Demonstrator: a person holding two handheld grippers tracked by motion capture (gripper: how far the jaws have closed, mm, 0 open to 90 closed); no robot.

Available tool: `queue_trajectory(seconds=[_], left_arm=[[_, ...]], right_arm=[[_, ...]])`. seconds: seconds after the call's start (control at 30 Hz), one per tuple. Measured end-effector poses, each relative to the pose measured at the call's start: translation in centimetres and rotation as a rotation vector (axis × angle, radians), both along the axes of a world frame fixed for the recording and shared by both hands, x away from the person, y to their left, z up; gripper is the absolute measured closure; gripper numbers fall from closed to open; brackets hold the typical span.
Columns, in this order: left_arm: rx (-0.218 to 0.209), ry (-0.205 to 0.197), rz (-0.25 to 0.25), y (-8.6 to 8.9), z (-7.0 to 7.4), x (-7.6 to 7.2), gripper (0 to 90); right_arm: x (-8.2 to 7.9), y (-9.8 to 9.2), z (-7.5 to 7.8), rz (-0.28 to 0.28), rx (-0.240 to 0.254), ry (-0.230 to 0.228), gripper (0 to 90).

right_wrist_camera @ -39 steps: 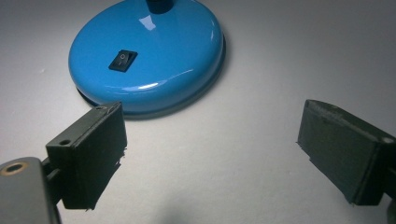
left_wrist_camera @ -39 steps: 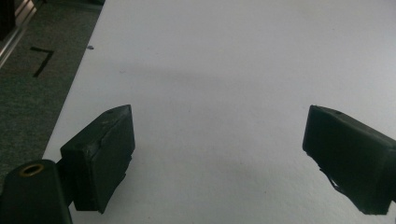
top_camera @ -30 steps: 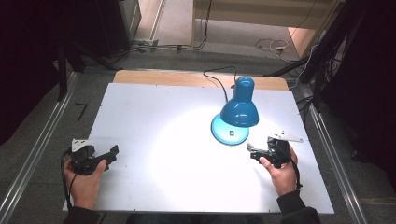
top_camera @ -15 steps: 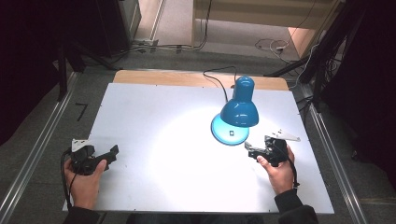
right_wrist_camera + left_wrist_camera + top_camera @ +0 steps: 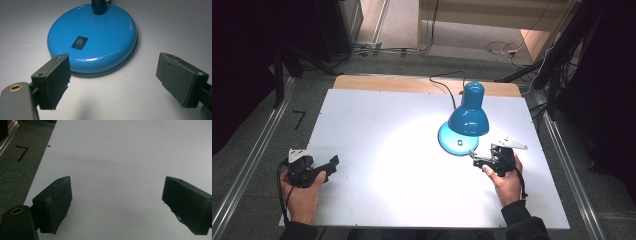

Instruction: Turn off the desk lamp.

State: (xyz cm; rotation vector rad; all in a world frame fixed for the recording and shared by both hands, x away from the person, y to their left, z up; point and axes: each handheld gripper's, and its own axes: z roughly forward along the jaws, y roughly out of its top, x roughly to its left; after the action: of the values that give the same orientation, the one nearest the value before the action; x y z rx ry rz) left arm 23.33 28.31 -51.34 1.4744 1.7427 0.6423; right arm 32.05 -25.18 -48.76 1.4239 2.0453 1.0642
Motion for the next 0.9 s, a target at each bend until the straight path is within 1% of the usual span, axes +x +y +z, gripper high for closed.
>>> queue_trajectory(seconds=[0.17, 0.27, 0.33, 0.4, 0.6, 0.8, 0.9], left_arm=[[0.000, 0.000, -0.001, 0.0, 0.0, 0.0, 10.2], [-0.001, -0.001, 0.000, 0.0, 0.0, 0.0, 10.2], [-0.001, -0.001, 0.000, 0.0, 0.0, 0.0, 10.2], [-0.001, -0.001, -0.001, 0.0, 0.0, 0.0, 10.2], [-0.002, 0.002, -0.001, 0.0, 0.0, 0.0, 10.2], [-0.003, 0.002, -0.003, 0.0, 0.0, 0.0, 10.2], [-0.004, 0.003, -0.004, 0.0, 0.0, 0.0, 10.2]], right_arm=[[0.1, 0.4, -0.1, 0.001, -0.017, -0.001, 11.9], [0.3, 0.8, -0.2, -0.004, -0.026, -0.010, 13.6], [0.3, 0.9, -0.1, -0.002, -0.015, -0.017, 17.8], [0.4, 1.1, -0.2, 0.006, -0.004, -0.019, 19.2], [0.5, 1.8, -0.3, 0.015, -0.010, -0.032, 23.6], [0.5, 2.3, -0.3, 0.015, 0.008, -0.049, 30.2], [0.5, 2.5, -0.4, 0.022, 0.012, -0.059, 36.9]])
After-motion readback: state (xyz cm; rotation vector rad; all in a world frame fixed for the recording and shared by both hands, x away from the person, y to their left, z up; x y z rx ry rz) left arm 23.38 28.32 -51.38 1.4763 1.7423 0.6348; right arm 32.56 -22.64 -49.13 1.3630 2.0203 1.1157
